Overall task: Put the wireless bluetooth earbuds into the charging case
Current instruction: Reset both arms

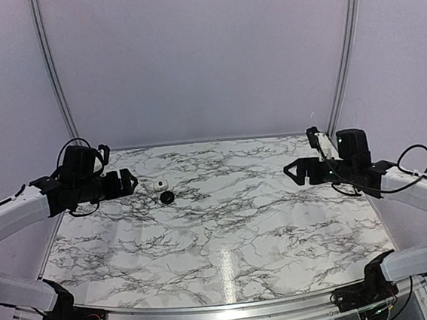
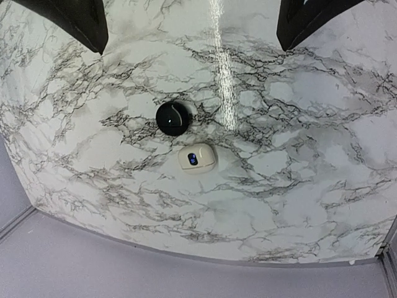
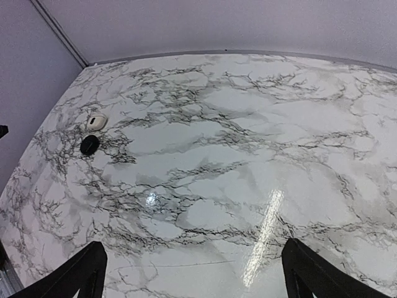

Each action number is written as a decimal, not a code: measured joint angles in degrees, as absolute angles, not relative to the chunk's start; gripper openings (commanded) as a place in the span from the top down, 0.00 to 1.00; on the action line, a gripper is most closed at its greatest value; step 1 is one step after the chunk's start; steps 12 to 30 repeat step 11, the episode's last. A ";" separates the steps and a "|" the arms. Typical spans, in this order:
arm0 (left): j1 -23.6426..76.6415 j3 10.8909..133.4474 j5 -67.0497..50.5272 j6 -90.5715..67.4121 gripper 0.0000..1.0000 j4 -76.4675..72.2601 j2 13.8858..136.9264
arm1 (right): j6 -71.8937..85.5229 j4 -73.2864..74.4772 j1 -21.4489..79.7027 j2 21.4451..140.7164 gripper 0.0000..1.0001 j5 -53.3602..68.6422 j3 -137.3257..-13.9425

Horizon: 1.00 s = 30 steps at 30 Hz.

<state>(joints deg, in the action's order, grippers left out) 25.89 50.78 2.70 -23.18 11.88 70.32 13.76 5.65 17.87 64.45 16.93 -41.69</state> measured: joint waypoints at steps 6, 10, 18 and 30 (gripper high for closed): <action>27.24 41.85 3.99 -24.51 0.01 9.13 66.92 | 15.38 2.02 17.76 67.11 0.01 14.31 -37.15; 27.29 38.41 4.29 -25.12 0.01 5.87 66.67 | 16.43 -1.41 17.76 68.90 0.01 13.43 -34.44; 27.29 37.91 4.43 -25.17 0.01 5.39 66.65 | 16.56 -2.13 17.76 69.19 0.01 13.30 -33.78; 27.29 37.91 4.43 -25.17 0.01 5.39 66.65 | 16.56 -2.13 17.76 69.19 0.01 13.30 -33.78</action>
